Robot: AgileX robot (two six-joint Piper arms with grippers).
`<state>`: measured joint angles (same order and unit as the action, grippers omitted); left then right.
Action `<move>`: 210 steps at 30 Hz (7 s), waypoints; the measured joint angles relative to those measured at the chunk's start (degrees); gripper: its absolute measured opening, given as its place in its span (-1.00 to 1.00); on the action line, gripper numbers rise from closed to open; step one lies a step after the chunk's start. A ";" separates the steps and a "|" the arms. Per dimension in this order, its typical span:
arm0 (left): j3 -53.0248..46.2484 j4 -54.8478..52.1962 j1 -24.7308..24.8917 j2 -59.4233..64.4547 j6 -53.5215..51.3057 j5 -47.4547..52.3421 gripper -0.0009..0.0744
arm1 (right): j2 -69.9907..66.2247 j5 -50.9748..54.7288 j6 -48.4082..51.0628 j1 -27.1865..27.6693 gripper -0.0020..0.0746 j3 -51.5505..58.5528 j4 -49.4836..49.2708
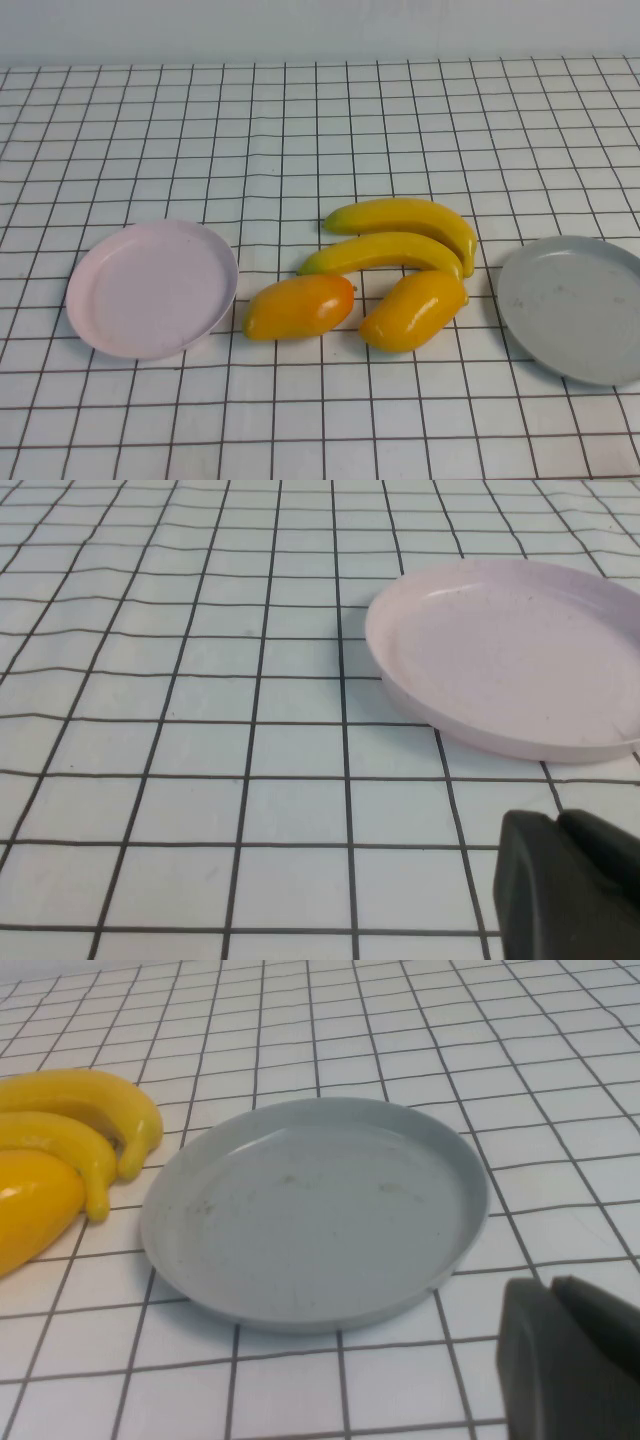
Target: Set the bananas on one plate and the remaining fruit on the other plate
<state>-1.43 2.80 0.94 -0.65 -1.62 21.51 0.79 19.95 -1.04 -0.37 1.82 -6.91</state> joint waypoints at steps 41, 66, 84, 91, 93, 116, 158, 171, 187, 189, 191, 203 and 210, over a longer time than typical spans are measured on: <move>0.00 0.00 0.00 0.00 0.00 0.00 -0.99 | 0.00 0.00 0.00 -1.95 -0.99 0.00 0.00; 0.00 -2.02 0.00 0.00 1.19 -3.47 -0.99 | 0.00 0.00 0.00 -1.95 -0.99 0.00 0.00; 0.00 34.58 0.00 0.00 18.46 -19.96 -0.99 | 0.00 0.00 0.00 -1.95 -0.99 0.00 0.00; 14.38 32.48 0.00 2.63 0.40 2.28 -0.99 | 0.00 0.00 0.00 -1.95 -0.99 0.00 0.00; 20.37 30.69 0.00 7.12 -2.68 8.27 -0.99 | 0.00 0.00 0.00 -1.95 -0.99 0.00 0.00; 58.57 -4.55 27.51 76.11 -7.22 22.53 0.43 | 0.00 0.00 0.00 -1.95 -0.99 0.00 0.00; 76.69 -12.38 32.86 97.17 -12.30 15.11 0.53 | 0.00 0.00 0.00 -1.95 -0.99 0.00 0.00; 71.89 -17.59 12.21 99.23 6.57 24.22 0.53 | 0.00 0.00 0.00 -1.95 -0.99 0.00 0.00; 71.02 -15.93 12.07 103.59 6.57 19.63 0.58 | 0.00 0.00 -0.09 -1.95 -0.99 0.00 0.00; 71.02 -15.93 12.07 103.62 6.34 19.51 0.73 | 0.00 0.00 -0.09 -1.95 -0.99 0.00 0.00; 71.02 -14.90 12.07 103.62 5.00 19.66 0.79 | 0.00 0.00 -0.09 -1.95 -0.99 0.00 0.00; 89.41 4.97 18.47 103.72 -12.97 41.08 0.80 | 0.00 0.00 -0.09 -1.95 -0.99 0.00 0.00; 92.27 -2.80 33.01 104.34 -7.57 35.52 0.80 | 0.00 0.00 -0.09 -1.95 -0.99 0.00 0.00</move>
<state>90.84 0.00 33.95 103.68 -9.19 57.03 0.79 19.95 -1.13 -2.32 1.82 -6.91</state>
